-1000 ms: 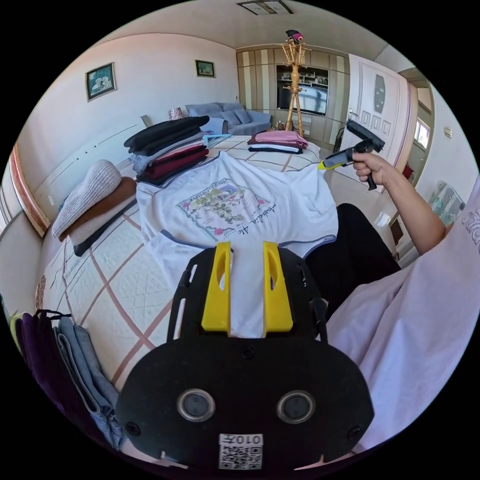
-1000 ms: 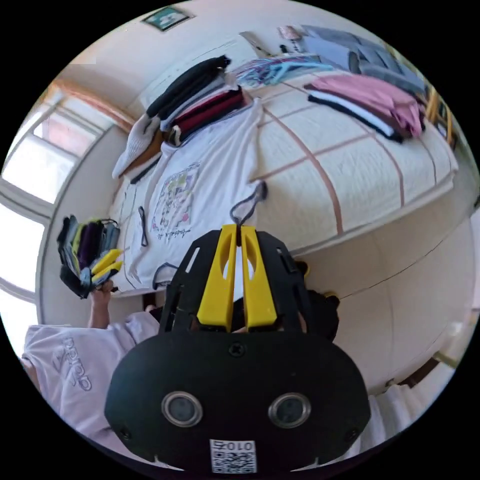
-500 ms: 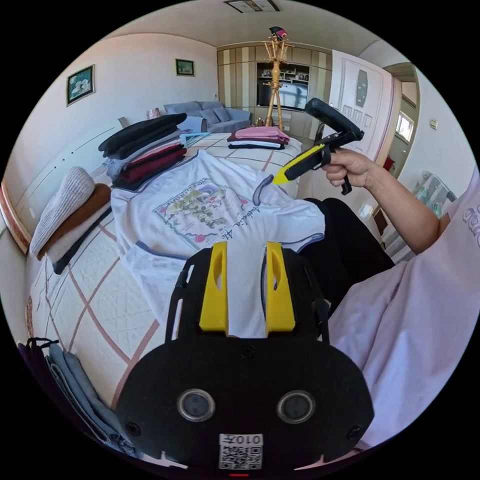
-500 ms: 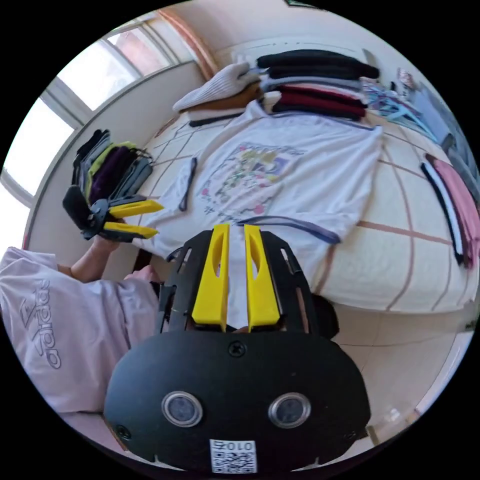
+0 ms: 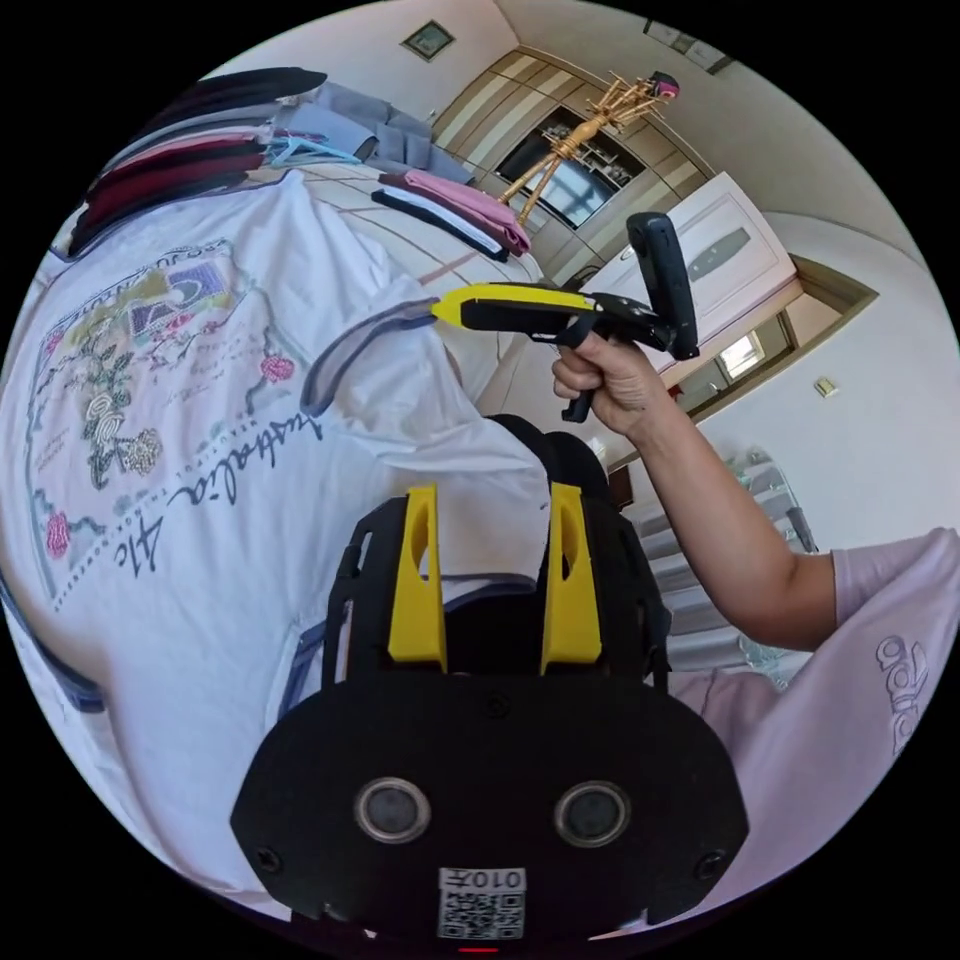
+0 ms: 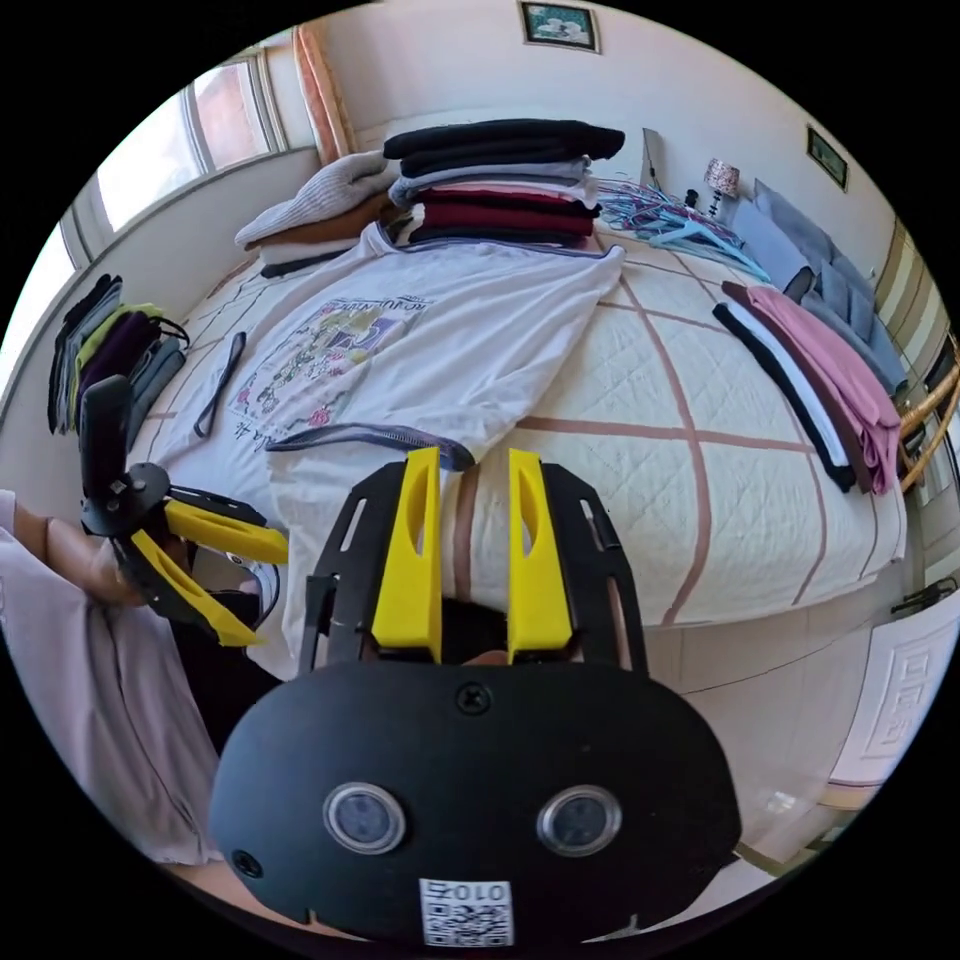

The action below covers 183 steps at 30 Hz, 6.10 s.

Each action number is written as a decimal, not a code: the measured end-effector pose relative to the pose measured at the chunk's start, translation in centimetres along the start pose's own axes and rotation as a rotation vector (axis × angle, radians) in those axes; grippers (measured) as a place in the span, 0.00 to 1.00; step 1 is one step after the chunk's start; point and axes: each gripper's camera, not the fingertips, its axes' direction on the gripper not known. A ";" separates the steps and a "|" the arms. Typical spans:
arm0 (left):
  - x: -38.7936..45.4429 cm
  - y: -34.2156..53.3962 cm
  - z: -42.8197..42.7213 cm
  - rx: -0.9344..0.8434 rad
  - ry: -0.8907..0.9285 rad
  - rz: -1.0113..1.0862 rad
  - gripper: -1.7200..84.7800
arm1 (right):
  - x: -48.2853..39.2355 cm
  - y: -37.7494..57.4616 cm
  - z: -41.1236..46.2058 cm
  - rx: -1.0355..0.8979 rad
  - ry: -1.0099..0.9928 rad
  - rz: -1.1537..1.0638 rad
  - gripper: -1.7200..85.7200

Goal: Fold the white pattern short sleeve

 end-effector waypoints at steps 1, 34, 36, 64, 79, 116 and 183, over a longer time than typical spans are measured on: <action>-0.3 -0.6 0.5 0.001 0.000 -0.005 0.14 | 0.2 -0.3 0.1 -0.003 -0.033 -0.004 0.09; 1.6 -0.7 -4.2 0.054 -0.349 0.382 0.07 | -5.9 -3.2 -4.5 -0.013 -0.183 -0.024 0.11; 0.5 -2.0 -5.2 0.063 -0.361 0.352 0.08 | -6.8 -1.9 -4.0 -0.048 -0.177 -0.001 0.11; -3.5 -19.6 1.8 -0.158 -0.330 0.373 0.03 | -18.5 13.3 0.0 -0.169 0.040 0.279 0.06; 5.2 -5.5 -15.7 0.084 -0.460 0.558 0.10 | -24.5 15.4 -1.3 -0.107 0.216 0.134 0.10; 18.2 20.3 -12.8 -0.412 -1.022 0.949 0.10 | -30.3 11.8 3.6 -0.212 0.291 -0.649 0.12; -26.5 -7.5 -27.4 -0.332 -0.269 0.194 0.02 | 2.7 -13.8 0.6 -0.334 -0.077 -0.296 0.05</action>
